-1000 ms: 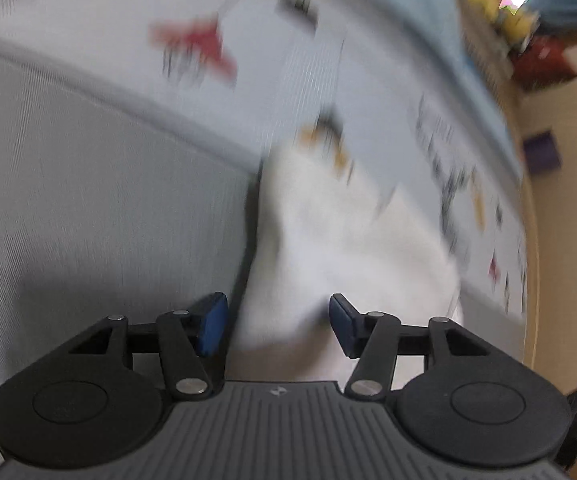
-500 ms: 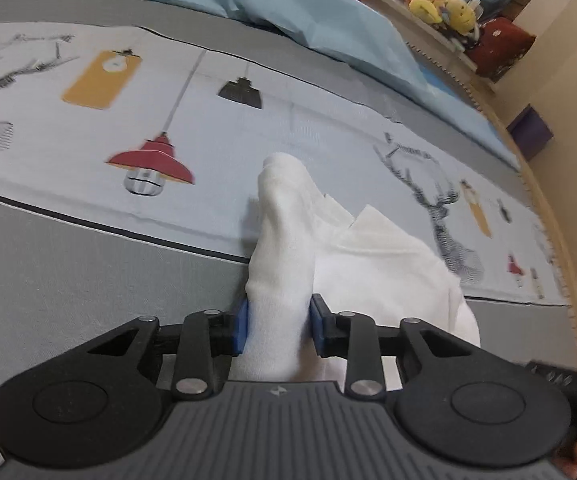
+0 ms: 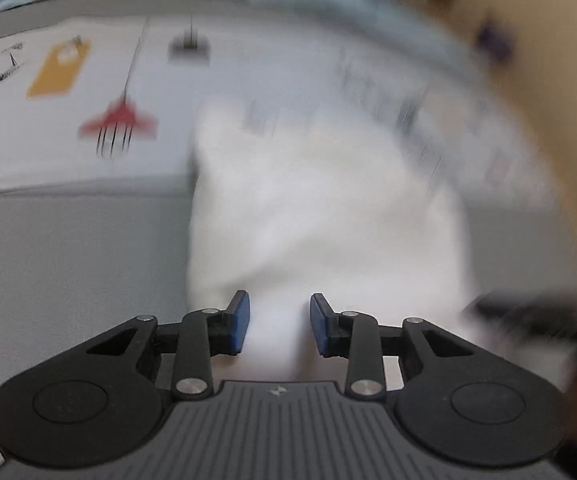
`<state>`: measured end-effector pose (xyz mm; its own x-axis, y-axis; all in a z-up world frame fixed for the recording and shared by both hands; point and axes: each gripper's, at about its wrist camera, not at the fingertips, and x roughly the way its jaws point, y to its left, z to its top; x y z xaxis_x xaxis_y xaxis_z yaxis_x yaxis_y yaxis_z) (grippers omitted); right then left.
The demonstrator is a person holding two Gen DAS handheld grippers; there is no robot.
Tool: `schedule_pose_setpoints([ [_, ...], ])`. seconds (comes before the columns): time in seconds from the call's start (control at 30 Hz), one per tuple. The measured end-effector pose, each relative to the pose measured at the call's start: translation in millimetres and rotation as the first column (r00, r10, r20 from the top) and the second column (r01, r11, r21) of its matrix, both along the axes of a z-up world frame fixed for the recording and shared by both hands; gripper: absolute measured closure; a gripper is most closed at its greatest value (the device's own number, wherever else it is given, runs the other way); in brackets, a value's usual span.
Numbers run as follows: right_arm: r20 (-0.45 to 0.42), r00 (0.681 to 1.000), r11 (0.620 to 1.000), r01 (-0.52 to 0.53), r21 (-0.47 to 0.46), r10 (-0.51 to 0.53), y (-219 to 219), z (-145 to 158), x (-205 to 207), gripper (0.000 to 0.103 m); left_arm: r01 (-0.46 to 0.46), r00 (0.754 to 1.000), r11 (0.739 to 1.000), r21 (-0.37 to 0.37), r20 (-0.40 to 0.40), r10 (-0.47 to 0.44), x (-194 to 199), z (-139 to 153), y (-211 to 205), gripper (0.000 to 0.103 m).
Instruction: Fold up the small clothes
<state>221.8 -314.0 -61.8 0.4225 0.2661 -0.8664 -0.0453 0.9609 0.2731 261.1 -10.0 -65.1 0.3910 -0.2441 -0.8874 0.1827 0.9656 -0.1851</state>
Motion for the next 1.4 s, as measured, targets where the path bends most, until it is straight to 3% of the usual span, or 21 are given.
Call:
schedule_pose_setpoints([
  [0.03,-0.037,0.999,0.998,0.0,-0.056,-0.002,0,-6,-2,0.059,0.035,0.999,0.998,0.054,0.038,-0.037,-6,2,-7,0.067],
  [0.13,-0.052,0.997,0.984,0.049,-0.174,-0.058,-8,-4,-10,0.061,0.051,0.993,0.994,0.1,0.1,-0.061,-23,22,-17,0.067],
  [0.23,0.037,0.997,0.994,0.065,-0.092,-0.062,-18,20,-23,0.062,0.08,0.987,0.992,0.102,0.134,-0.094,-44,31,-16,0.062],
  [0.27,0.072,0.996,0.995,0.064,-0.077,-0.059,-20,29,-29,0.062,0.09,0.992,0.986,0.143,0.08,-0.102,-48,22,-14,0.062],
  [0.33,0.12,0.991,0.994,0.063,-0.089,-0.052,-21,42,-42,0.062,0.115,0.991,0.961,0.25,-0.101,-0.093,-56,-4,-11,0.059],
  [0.37,0.141,0.989,0.993,0.065,-0.099,-0.051,-22,49,-50,0.062,0.111,0.988,0.961,0.252,-0.13,-0.08,-63,-7,-6,0.059],
  [0.53,0.305,0.952,0.989,0.066,-0.135,-0.022,-25,85,-91,0.059,-0.002,0.997,0.988,0.156,0.079,-0.01,-91,62,0,0.056],
  [0.57,0.333,0.942,0.989,0.072,-0.129,-0.025,-26,90,-97,0.058,-0.016,0.993,0.987,0.16,0.119,-0.003,-101,76,-2,0.053],
  [0.63,0.385,0.922,0.988,0.092,-0.126,-0.037,-24,98,-112,0.053,-0.029,0.984,0.984,0.175,0.178,-0.003,-121,95,-9,0.034],
  [0.73,0.436,0.898,0.983,0.132,-0.127,-0.065,-17,107,-131,0.046,-0.034,0.968,0.99,0.139,0.252,-0.002,-157,114,-19,0.026],
  [0.83,0.468,0.875,0.984,0.17,-0.059,-0.123,-12,115,-150,0.039,-0.067,0.96,0.994,0.085,0.276,0.041,-184,115,-26,0.024],
  [1.0,0.472,0.874,0.99,0.141,-0.014,-0.118,8,122,-175,0.032,-0.13,0.941,0.991,0.034,0.32,0.113,-217,108,-37,0.018],
  [1.3,0.413,0.911,0.985,0.051,-0.162,0.021,51,105,-194,0.03,-0.205,0.926,0.976,0.075,0.337,0.169,-223,101,-38,0.015],
  [1.4,0.392,0.92,0.987,0.047,-0.154,0.017,54,102,-192,0.03,-0.214,0.927,0.973,0.082,0.331,0.176,-221,98,-39,0.015],
])
